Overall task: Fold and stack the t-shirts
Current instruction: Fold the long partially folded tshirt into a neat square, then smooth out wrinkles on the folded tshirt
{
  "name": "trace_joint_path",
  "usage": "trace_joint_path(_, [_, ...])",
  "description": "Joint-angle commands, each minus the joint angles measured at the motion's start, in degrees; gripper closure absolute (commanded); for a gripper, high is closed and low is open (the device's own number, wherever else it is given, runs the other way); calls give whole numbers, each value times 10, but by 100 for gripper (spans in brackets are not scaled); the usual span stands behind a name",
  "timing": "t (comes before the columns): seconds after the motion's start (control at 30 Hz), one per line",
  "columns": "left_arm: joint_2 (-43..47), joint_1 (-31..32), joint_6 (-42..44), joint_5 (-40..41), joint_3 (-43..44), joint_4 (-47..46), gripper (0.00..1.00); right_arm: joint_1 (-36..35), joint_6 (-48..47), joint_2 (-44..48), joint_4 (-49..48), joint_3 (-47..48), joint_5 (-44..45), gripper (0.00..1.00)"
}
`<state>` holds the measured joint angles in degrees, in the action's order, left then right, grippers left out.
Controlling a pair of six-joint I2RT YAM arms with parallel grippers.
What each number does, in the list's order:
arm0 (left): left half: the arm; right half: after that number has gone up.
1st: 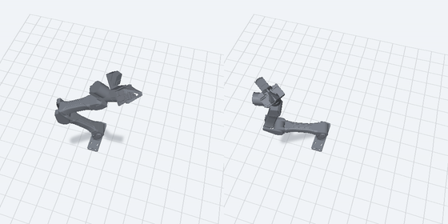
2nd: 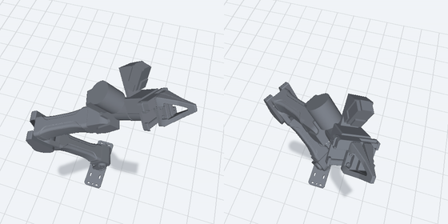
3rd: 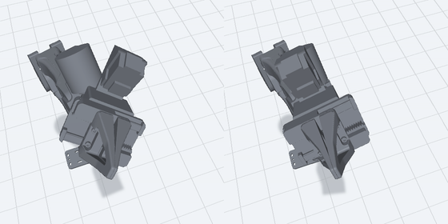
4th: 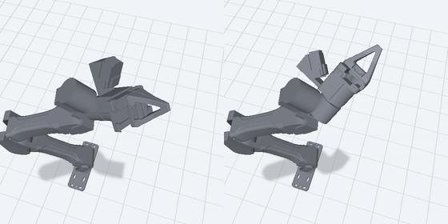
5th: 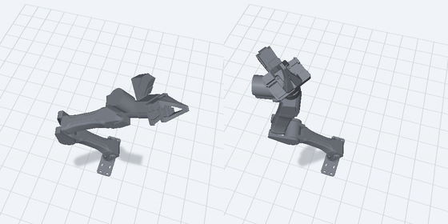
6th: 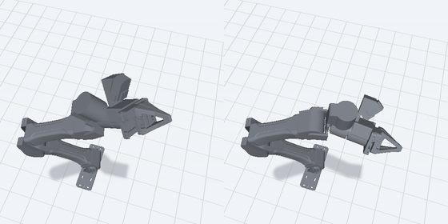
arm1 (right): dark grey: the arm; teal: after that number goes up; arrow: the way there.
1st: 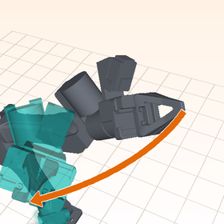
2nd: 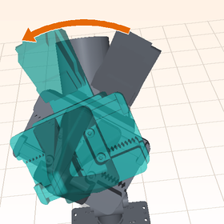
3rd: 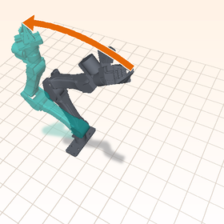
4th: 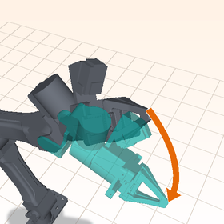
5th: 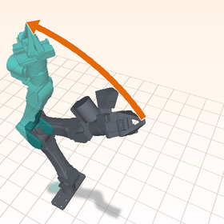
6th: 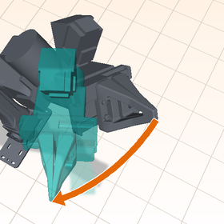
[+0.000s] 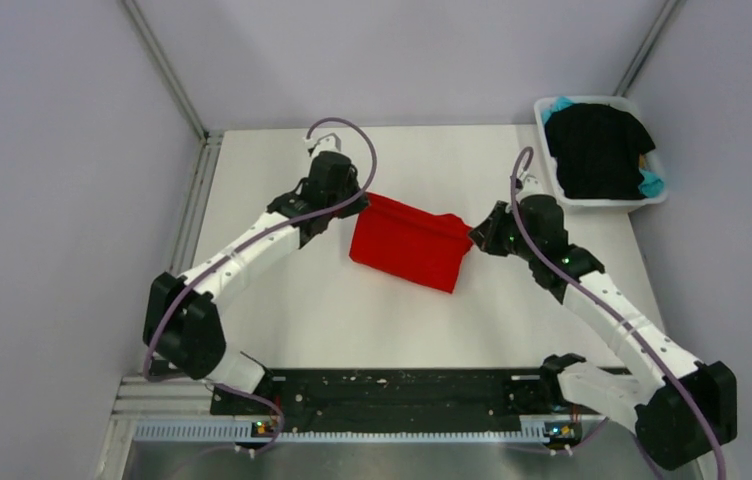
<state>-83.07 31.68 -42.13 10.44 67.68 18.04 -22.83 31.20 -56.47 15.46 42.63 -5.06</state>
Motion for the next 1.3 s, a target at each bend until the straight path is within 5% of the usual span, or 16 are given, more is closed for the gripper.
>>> trace_joint_path(0.0, [-67, -34, 31, 26, 64, -10, 100, 47, -30, -48, -32, 37, -18, 100])
trace_joint_path(0.63, [-318, -85, 57, -33, 240, 0, 97, 133, -67, -331, -130, 117, -70, 99])
trace_joint_path(0.7, [-333, -86, 56, -33, 259, 17, 82, 134, -77, -357, -129, 139, -77, 68])
trace_joint_path(0.8, [-339, -86, 62, -35, 281, 32, 10, 134, -85, -375, -107, 170, -89, 52])
trace_joint_path(0.83, [-334, -86, 67, -37, 288, 37, 4, 134, -86, -370, -105, 171, -98, 46])
trace_joint_path(0.97, [-286, -85, 72, -62, 282, 52, 1, 134, -67, -314, -124, 133, -147, 12])
trace_joint_path(1.27, [-199, -75, 12, -321, 79, -92, 1, 62, 112, -197, -433, -64, -382, 1])
